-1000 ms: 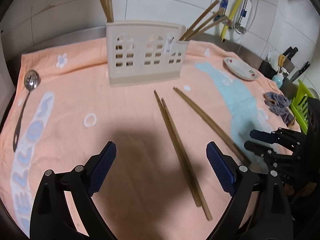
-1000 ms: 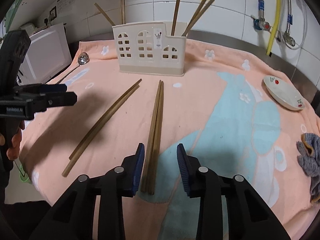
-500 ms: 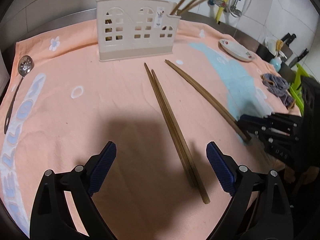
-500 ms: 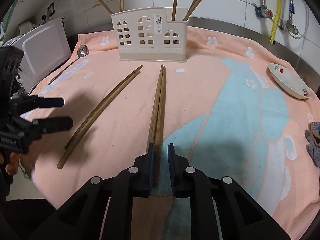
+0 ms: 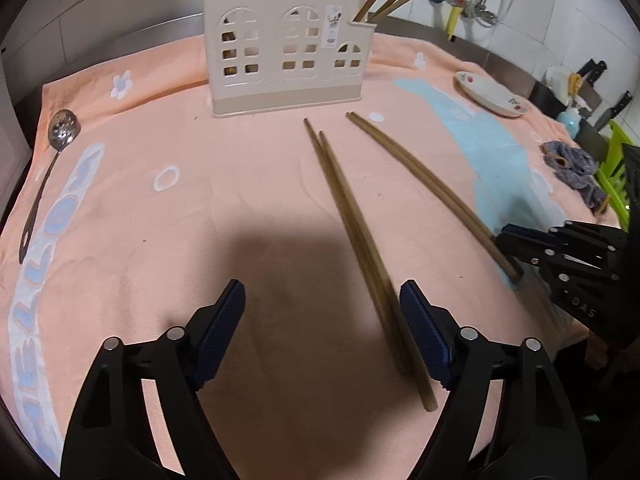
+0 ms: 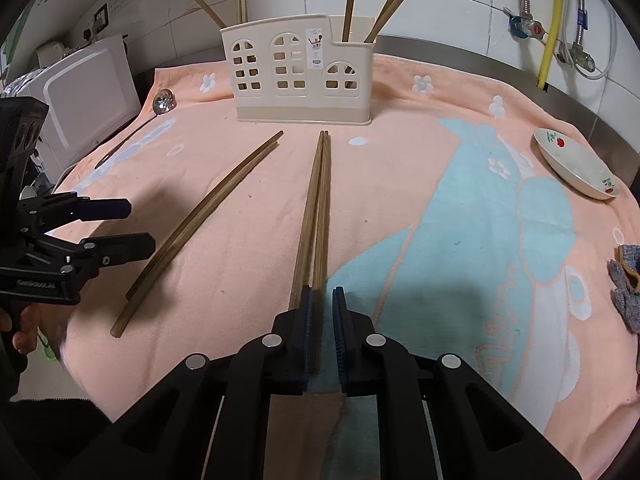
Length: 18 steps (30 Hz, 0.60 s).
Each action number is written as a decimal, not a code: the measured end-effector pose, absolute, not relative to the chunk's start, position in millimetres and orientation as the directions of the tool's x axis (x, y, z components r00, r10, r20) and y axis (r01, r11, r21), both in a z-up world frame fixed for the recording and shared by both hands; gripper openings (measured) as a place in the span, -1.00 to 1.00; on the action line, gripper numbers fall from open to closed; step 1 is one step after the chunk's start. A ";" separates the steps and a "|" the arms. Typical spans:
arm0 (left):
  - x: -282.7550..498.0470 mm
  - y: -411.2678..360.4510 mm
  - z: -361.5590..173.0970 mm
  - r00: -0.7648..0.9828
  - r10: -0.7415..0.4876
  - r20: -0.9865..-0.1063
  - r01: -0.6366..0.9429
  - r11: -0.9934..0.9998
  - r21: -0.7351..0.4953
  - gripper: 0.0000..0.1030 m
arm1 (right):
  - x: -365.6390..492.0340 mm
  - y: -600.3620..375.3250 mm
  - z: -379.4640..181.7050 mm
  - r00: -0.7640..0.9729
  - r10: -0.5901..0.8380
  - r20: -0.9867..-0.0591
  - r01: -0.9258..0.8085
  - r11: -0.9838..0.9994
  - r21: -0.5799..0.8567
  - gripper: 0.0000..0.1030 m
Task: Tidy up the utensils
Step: 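Lower the left tool onto a chopstick and close while the right tool grasps another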
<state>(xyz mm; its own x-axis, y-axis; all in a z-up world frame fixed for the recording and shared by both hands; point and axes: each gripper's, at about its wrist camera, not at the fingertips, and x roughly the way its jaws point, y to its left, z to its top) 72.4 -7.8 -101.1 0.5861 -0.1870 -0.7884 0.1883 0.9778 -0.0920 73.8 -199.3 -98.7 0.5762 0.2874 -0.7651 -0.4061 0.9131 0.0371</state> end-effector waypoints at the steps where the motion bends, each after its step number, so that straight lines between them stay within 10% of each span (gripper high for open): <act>1: 73.5 -8.1 -102.7 0.582 -0.185 -0.792 0.185 0.978 -0.092 0.44 | 73.7 -198.9 -98.9 0.578 0.286 -0.765 -0.407 0.913 0.034 -0.81; 18: 84.6 -23.2 -110.8 0.571 -0.058 -0.819 0.117 0.993 0.012 0.23 | 74.0 -197.3 -103.2 0.571 0.291 -0.767 -0.404 0.913 0.046 -0.80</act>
